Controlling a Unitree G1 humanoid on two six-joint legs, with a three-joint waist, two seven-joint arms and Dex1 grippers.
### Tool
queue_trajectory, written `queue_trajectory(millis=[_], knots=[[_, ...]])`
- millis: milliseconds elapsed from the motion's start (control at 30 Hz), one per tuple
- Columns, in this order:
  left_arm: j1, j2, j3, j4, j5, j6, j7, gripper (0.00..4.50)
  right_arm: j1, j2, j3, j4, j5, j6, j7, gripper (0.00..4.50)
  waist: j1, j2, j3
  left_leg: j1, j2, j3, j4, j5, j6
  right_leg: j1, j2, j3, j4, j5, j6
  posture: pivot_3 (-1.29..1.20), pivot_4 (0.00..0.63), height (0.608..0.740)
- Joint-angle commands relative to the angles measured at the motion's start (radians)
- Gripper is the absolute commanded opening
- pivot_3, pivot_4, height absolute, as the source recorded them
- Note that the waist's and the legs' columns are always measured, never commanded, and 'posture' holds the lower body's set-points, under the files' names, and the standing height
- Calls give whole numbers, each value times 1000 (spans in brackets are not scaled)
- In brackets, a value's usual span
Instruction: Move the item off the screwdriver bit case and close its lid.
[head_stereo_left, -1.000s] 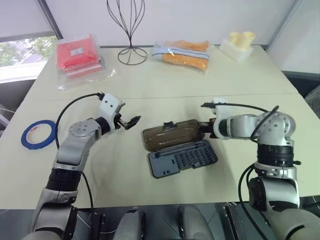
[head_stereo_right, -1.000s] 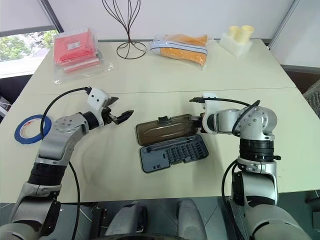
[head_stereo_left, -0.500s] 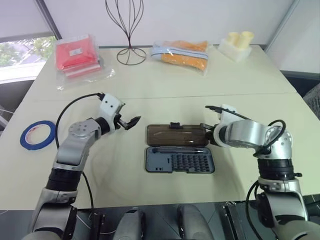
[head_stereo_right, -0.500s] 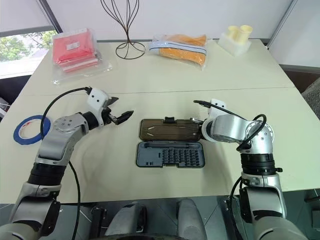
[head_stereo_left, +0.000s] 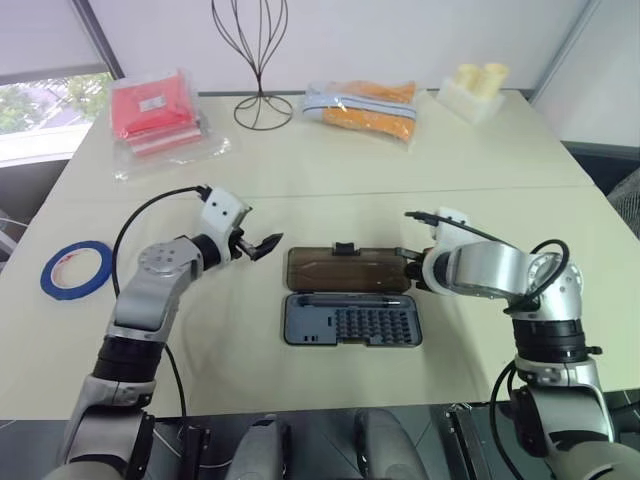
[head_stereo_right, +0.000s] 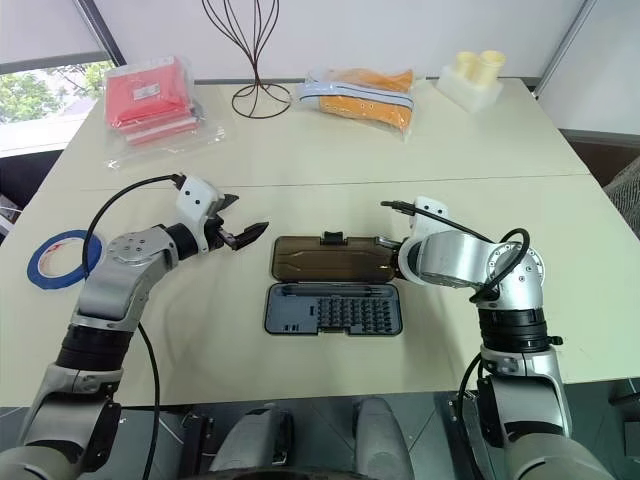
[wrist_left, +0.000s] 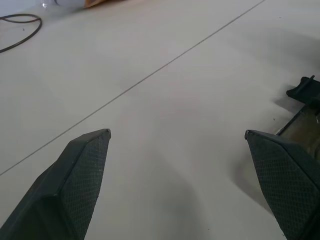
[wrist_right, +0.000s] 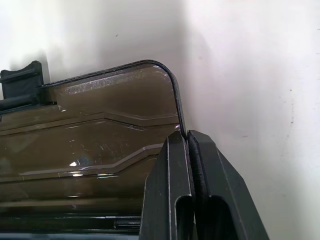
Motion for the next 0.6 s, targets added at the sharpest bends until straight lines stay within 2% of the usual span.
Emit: queue_trajectory(millis=[33,467,600], knots=[[-23,10,5,-17,9,-19,-5,4500,-2,-11,-1,-44,26,1,16,33,0,0,0,0,0,0,0,0,0,0,0,0,0,0,0,0,150,740],[-26,8,8,-16,19,-17,-9,4500,67,-26,32,-111,26,-3,43,33,1,0,0,0,0,0,0,0,0,0,0,0,0,0,0,0,150,740],[-17,9,5,-21,24,-22,-10,4500,60,-101,69,-100,26,45,182,33,1,0,0,0,0,0,0,0,1,0,0,0,0,0,0,0,150,740]])
